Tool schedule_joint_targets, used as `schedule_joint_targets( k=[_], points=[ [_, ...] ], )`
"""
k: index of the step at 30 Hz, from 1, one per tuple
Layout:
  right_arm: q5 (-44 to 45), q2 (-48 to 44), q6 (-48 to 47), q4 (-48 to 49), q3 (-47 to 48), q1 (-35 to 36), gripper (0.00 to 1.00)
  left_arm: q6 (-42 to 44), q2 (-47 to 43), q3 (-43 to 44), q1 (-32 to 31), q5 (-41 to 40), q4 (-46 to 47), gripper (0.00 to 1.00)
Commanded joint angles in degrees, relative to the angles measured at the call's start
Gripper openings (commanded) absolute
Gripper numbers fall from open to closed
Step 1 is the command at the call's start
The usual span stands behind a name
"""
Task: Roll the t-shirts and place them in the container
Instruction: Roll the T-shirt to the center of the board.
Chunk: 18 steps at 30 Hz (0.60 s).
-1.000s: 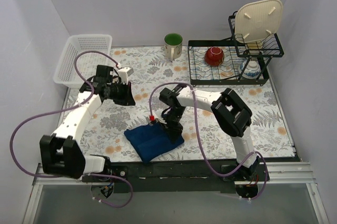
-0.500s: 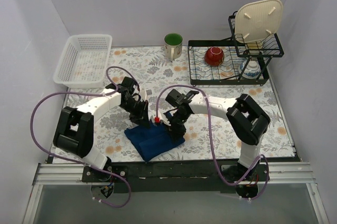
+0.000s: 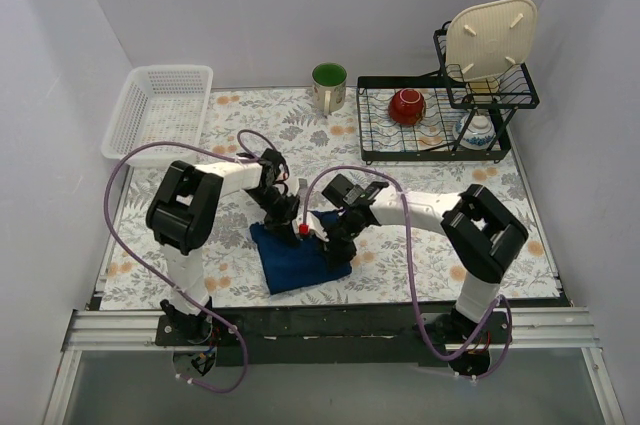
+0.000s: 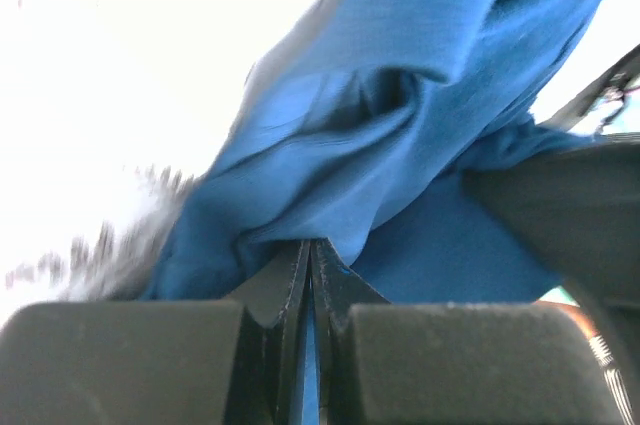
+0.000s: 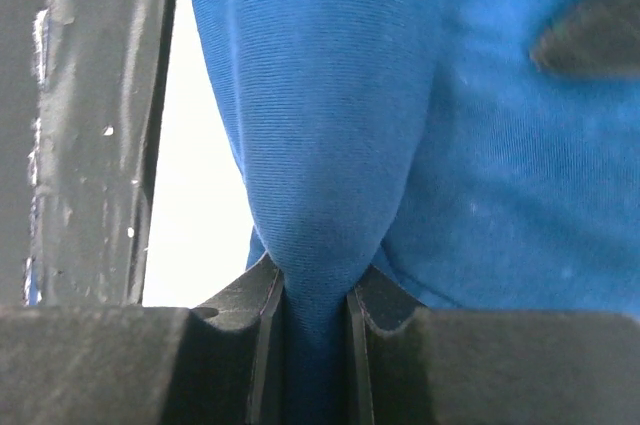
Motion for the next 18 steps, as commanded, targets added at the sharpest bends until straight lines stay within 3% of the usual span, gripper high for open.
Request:
schedule_joint_targets(
  k=[1,6,12,18],
  points=[
    [8.3,-2.6,6.4,6.0,-3.6,-0.3,0.01,5.1,6.9,5.5,-1.8,-8.0,11.5,0.0],
    [16.3,-5.9,9.1,7.9,-6.7,-0.4,0.01,7.0,13.1,12.2,-6.0,-7.5,12.4,0.0],
    [18.3,-7.0,6.7,5.6,-8.3,-4.0,0.01,6.6,17.8,21.5,-6.3,-7.4,12.8,0.0],
    [17.5,-5.8,6.8,2.2,-6.0,-5.6,0.01,4.2,4.9,18.9,-0.2,-12.0,15.8,0.0]
  ],
)
